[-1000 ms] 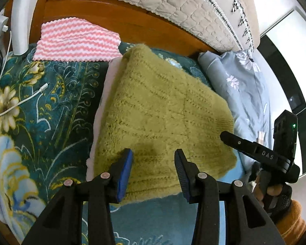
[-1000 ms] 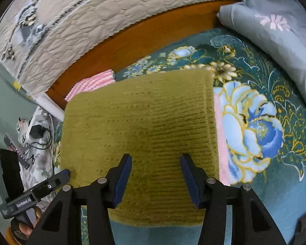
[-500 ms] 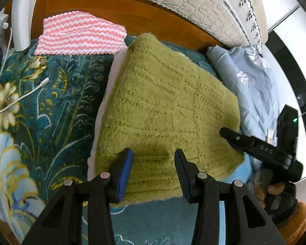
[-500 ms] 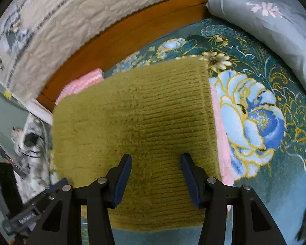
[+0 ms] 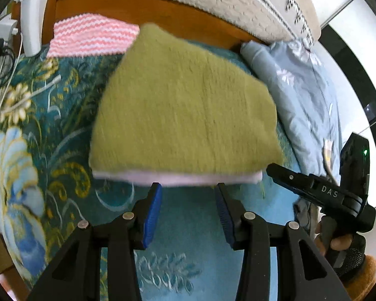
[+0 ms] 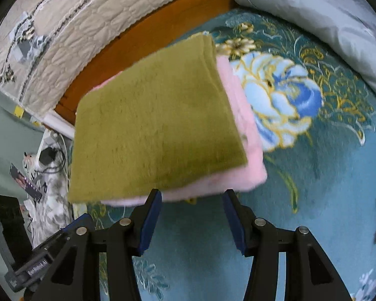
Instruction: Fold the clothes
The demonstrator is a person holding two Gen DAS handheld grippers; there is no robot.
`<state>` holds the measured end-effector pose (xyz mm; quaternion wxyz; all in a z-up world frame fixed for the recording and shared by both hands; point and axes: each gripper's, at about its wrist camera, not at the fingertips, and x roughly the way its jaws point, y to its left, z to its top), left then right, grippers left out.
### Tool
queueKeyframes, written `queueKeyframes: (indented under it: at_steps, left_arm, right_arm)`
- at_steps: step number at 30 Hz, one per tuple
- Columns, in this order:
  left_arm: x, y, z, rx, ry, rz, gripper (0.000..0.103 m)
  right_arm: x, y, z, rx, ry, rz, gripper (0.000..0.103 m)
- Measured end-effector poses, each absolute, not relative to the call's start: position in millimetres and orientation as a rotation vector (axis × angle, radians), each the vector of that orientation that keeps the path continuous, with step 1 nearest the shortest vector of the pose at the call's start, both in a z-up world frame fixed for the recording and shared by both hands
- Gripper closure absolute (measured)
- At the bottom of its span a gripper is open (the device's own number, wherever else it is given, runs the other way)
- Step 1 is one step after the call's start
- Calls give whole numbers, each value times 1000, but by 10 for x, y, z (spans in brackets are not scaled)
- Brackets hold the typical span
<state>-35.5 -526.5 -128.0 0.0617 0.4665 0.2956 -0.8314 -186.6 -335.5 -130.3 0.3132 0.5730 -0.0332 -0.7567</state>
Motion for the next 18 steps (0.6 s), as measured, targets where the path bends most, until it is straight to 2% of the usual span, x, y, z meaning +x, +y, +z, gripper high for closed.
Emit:
queueKeyframes:
  at_steps: [3,4,5,7,12,14,18]
  left_arm:
    - [-280,-5109,-1353,1418,853,-2496,57]
    - [-251,-5067,-1391,1420,855,-2488,54]
    - [-218,-5033,-1421,1416,860,-2482,51]
    - [-148,-4966,-1480,1406,874,-2470,49]
    - [-33,-4874,-1546,1375,871,-2462,47]
    - [-32,-4850,-1572,1377,850,-2451,39]
    - [-41,-4814,-1626,1379,817,-2429,36]
  right_arm:
    - [-1757,-3343,-1352,1523,-65,-2000,48]
    - [-1721,-3344,-1366,1526,-57,-2003,48]
    - [-1686,-3347,-1378,1529,-48,-2007,46]
    - [-1653,-3372,-1390,1530,-29,-2022,37]
    - [-1595,-3391,-1444,1529,4,-2027,31]
    - [-1572,-3403,-1468,1524,24,-2033,27]
    - [-1526,-3428,-1516,1514,63,-2043,25]
